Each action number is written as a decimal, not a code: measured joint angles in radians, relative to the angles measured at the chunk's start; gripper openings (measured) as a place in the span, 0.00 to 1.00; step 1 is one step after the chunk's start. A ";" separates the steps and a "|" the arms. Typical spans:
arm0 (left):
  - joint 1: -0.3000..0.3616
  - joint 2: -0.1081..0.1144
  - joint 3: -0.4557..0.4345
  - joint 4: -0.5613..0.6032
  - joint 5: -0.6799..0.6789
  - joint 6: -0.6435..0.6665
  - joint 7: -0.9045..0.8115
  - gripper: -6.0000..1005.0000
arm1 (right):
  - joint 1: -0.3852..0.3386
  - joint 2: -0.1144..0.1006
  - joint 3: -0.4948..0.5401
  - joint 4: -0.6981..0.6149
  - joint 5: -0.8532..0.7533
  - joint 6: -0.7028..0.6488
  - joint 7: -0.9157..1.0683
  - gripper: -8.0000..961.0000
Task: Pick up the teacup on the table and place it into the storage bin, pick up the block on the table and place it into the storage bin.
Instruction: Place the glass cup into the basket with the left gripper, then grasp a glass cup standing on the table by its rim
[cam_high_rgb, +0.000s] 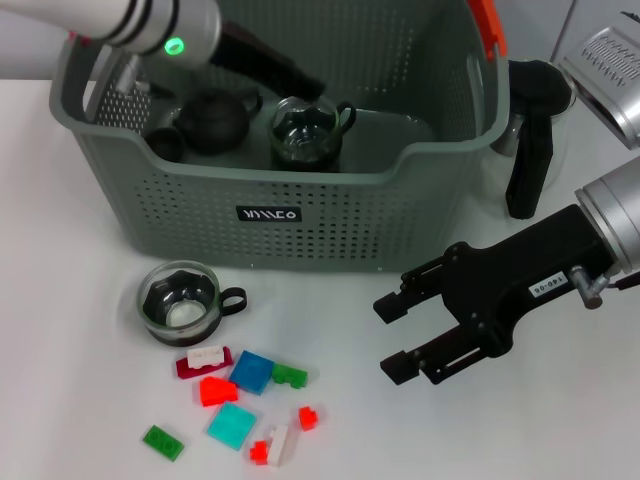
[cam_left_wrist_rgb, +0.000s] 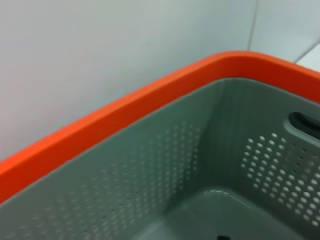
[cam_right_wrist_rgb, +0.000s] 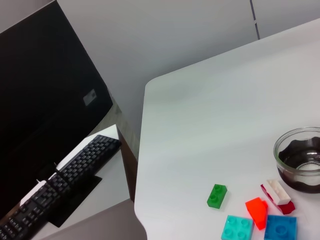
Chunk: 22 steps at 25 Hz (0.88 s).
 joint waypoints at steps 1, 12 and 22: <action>0.001 0.004 -0.001 -0.018 0.016 0.013 -0.029 0.53 | 0.000 0.000 0.001 0.000 0.000 0.000 -0.001 0.80; 0.030 0.014 -0.002 -0.236 0.166 0.202 -0.159 0.62 | 0.000 0.000 0.019 -0.005 0.000 0.001 -0.003 0.80; 0.078 -0.015 -0.013 -0.419 0.225 0.353 -0.233 0.62 | 0.007 -0.003 0.022 -0.012 0.001 0.000 -0.017 0.80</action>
